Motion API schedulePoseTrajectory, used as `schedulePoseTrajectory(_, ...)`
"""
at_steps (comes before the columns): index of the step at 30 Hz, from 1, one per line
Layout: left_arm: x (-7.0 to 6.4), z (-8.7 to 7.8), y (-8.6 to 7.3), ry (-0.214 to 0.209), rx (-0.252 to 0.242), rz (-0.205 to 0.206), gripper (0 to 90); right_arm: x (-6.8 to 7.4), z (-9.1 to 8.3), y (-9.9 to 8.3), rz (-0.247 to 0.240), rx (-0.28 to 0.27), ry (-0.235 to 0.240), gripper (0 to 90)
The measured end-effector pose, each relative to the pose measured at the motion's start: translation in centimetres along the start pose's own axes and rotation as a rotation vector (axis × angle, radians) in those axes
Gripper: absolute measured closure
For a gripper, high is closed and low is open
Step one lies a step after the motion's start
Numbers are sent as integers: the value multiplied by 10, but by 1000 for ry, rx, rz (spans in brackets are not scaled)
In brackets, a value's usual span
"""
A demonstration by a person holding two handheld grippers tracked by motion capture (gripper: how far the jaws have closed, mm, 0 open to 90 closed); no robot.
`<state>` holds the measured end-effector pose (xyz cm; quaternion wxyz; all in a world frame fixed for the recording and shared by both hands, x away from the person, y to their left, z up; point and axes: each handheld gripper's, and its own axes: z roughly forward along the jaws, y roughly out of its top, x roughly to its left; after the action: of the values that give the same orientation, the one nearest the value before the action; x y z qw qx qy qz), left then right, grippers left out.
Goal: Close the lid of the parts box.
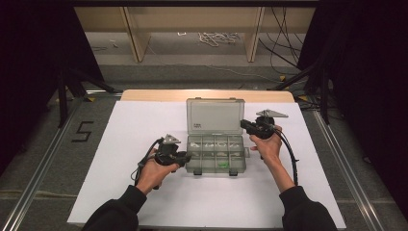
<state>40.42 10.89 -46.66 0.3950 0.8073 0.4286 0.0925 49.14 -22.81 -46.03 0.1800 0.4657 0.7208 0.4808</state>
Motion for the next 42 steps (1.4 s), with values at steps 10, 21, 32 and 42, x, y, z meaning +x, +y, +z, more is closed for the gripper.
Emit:
schedulePoseTrajectory(10, 4, -10, 8, -28, -25, -28, 569, 0, 0, 0, -16, -2, -9, 846)
schedulePoseTrajectory(21, 10, -36, 58, 16, -150, -32, 425, 2, -2, -3, -38, -24, -9, 846)
schedulePoseTrajectory(32, 5, -41, 117, 68, -185, 24, 420, 4, -3, -5, -53, -38, -8, 846)
schedulePoseTrajectory(42, 14, -30, 151, 124, -207, 55, 683, 4, -4, -7, -72, -57, -12, 846)
